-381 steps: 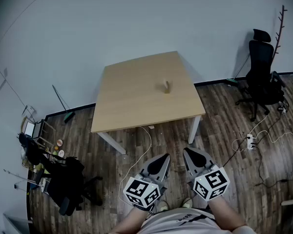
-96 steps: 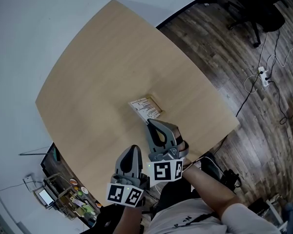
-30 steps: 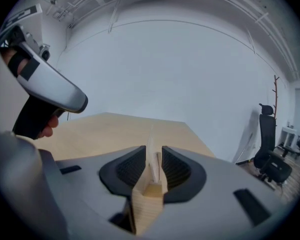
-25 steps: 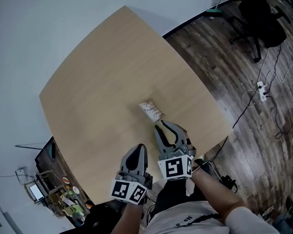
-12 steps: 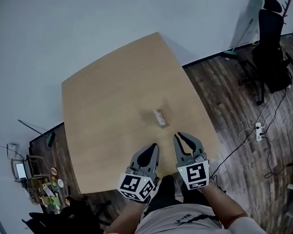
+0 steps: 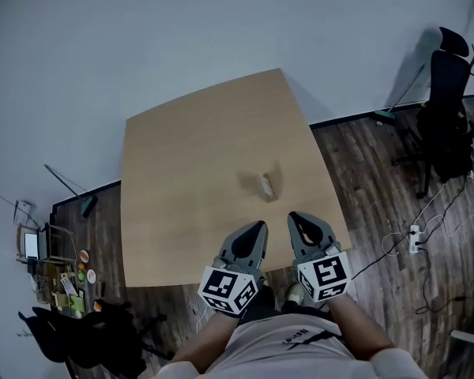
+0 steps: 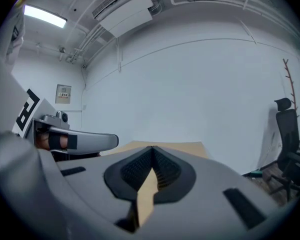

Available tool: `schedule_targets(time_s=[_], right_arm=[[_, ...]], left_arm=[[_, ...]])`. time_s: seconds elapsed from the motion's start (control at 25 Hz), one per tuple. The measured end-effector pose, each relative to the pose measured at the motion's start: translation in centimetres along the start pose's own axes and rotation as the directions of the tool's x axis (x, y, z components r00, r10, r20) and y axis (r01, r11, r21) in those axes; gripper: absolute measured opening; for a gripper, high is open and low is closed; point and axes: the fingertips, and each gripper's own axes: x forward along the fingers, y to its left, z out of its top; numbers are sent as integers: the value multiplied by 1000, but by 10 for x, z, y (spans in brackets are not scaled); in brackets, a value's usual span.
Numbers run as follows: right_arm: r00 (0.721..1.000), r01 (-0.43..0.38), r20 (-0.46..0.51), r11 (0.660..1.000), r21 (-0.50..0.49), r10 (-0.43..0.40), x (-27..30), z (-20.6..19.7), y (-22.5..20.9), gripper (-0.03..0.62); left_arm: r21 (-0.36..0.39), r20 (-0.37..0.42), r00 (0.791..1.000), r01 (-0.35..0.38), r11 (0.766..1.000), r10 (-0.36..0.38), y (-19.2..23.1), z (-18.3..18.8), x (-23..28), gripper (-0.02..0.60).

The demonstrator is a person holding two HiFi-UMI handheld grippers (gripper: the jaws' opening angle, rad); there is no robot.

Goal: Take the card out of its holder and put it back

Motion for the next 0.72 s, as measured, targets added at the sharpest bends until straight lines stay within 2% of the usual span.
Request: schedule_targets(time_s=[0.36,0.72], right_arm=[[999,-31,38,999,-37,32,-15,27,7,12],[997,-43,57,997,-56,47,-24,33,14,12]], left_arm=[[19,48,998,-34,999,33,-14,16,-12,12],[33,63,997,-45,998,43,-23,20,-19,12]])
